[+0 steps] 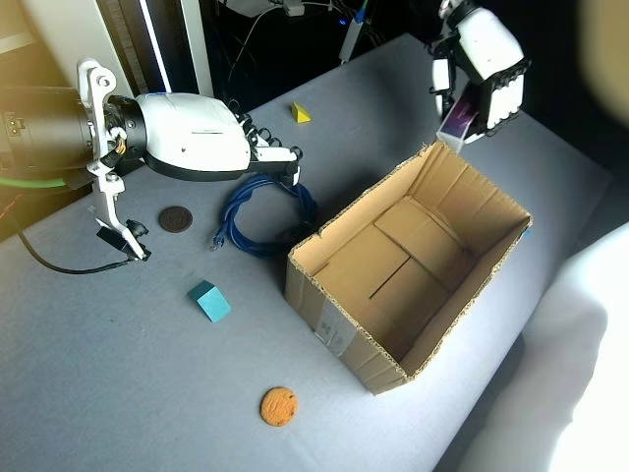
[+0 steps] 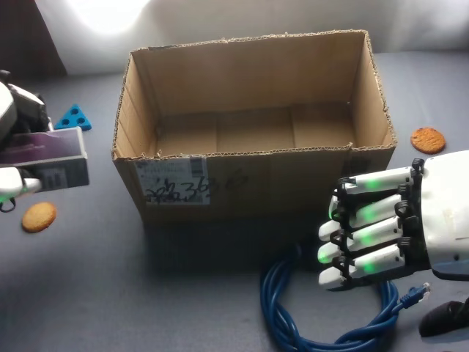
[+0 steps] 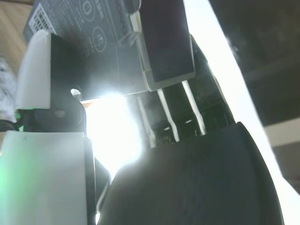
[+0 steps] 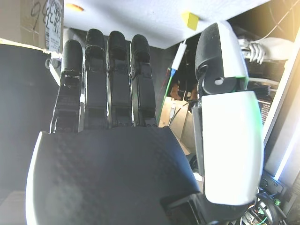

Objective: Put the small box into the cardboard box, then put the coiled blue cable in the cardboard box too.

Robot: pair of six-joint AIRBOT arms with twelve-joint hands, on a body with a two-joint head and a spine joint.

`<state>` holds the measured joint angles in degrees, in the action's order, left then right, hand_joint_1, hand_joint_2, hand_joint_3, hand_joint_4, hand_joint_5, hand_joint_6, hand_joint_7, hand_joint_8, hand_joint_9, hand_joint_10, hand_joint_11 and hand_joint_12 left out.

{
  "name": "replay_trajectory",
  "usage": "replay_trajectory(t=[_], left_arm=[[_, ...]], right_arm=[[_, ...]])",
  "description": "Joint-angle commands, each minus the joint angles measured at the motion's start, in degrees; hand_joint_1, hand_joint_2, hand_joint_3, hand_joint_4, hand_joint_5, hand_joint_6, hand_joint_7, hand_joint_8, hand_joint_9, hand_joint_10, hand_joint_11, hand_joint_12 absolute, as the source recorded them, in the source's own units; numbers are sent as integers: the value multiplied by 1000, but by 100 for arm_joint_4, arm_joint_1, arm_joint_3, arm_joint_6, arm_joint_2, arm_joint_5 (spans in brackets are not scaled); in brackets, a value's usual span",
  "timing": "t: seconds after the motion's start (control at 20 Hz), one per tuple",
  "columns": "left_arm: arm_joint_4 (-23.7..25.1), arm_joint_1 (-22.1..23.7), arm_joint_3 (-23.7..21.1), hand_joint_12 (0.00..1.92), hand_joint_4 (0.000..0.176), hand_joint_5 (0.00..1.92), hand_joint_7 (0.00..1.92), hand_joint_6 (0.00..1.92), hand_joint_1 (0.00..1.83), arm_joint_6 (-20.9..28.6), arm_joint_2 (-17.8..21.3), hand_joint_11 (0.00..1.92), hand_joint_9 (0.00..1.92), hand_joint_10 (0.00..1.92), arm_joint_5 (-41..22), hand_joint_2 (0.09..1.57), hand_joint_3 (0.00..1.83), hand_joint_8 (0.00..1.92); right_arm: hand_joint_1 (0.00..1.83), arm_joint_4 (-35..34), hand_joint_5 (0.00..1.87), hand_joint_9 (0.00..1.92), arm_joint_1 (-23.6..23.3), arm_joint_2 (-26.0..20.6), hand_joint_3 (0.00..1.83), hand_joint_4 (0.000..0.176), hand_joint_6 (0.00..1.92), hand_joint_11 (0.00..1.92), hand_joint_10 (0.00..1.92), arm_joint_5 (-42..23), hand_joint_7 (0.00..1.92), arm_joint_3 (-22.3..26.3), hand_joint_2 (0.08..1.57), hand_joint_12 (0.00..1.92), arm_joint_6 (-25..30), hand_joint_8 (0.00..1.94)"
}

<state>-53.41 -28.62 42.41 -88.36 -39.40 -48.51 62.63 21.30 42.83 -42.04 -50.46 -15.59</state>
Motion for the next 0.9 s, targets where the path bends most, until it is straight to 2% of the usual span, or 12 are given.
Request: replay_trajectory(t=[0.0, 0.05, 0.1, 0.15, 0.2, 0.3, 0.35, 0.55, 0.65, 0.7, 0.75, 0.85], left_arm=[[274, 96, 48, 1365, 0, 803, 901, 1097, 1333, 32, 99, 635, 787, 1391, -520, 1173, 2, 1184], [311, 122, 70, 1371, 0, 810, 912, 1081, 1354, 69, 104, 648, 793, 1418, -520, 1169, 0, 1157], [354, 172, 94, 1381, 0, 820, 908, 1115, 1231, 84, 105, 623, 794, 1192, -520, 1176, 3, 1235], [377, 217, 117, 1351, 0, 887, 953, 1024, 1221, 84, 104, 663, 853, 1074, -520, 1152, 0, 1177], [411, 263, 139, 1333, 0, 865, 955, 1009, 1338, 84, 100, 683, 848, 1294, -510, 1144, 0, 1095], [528, 423, 232, 1334, 0, 868, 955, 986, 1366, 84, 70, 694, 838, 1362, -367, 1143, 0, 1083], [658, 596, 326, 1314, 0, 898, 977, 991, 1252, 84, 42, 694, 870, 1097, -188, 1138, 1, 1126], [774, 947, 449, 1306, 0, 888, 964, 1022, 1219, -2, 1, 702, 908, 964, -56, 1145, 3, 1162], [808, 1187, 506, 1274, 0, 898, 970, 994, 1227, -92, -31, 742, 916, 1007, 37, 1143, 0, 1181], [834, 1312, 532, 1263, 0, 857, 943, 1005, 1338, -152, -43, 731, 856, 1286, 144, 1147, 2, 1143], [849, 1442, 554, 1281, 0, 812, 899, 1059, 1354, -225, -53, 702, 811, 1382, 267, 1166, 3, 1207], [849, 1694, 565, 1287, 0, 835, 924, 1073, 1220, -357, -78, 692, 860, 1057, 412, 1171, 1, 1254]], right_arm=[[733, -298, 530, 442, -22, -58, 5, 0, 8, 0, 9, -434, 503, 31, 1118, 1034, -15, 7], [702, -298, 540, 461, -21, -58, 5, 0, 8, 0, 14, -434, 514, 31, 1127, 1079, -15, 7], [678, -298, 532, 450, -21, -58, 7, 0, 3, 0, 7, -434, 499, 31, 1138, 1071, -15, 1], [669, -298, 510, 427, -20, -58, 7, 0, 0, 0, 2, -434, 475, 31, 1147, 1038, -15, 0], [686, -298, 526, 445, -20, -57, 1, 0, 6, 0, 9, -434, 494, 31, 1137, 1075, -15, 6], [751, -298, 528, 442, -20, -57, 0, 0, 4, 0, 6, -434, 497, 31, 1116, 1051, -15, 4], [770, -298, 525, 445, -20, -57, 0, 0, 2, 0, 6, -434, 496, 31, 1106, 1066, -15, 3], [782, -298, 536, 453, -20, -56, 0, 0, 5, 0, 7, -434, 505, 31, 1101, 1087, -20, 4], [764, -298, 535, 460, -20, -56, 0, 0, 3, 0, 8, -434, 513, 31, 1094, 1106, -22, 5], [745, -298, 531, 463, -20, -56, 0, 0, 1, 0, 9, -434, 515, 31, 1100, 1109, -25, 4], [727, -298, 524, 459, -20, -56, 3, 0, 0, 0, 7, -434, 510, 31, 1110, 1108, -28, 2], [710, -298, 530, 450, -20, -56, 5, 0, 6, 0, 2, -434, 504, 30, 1124, 1077, -32, 4]])
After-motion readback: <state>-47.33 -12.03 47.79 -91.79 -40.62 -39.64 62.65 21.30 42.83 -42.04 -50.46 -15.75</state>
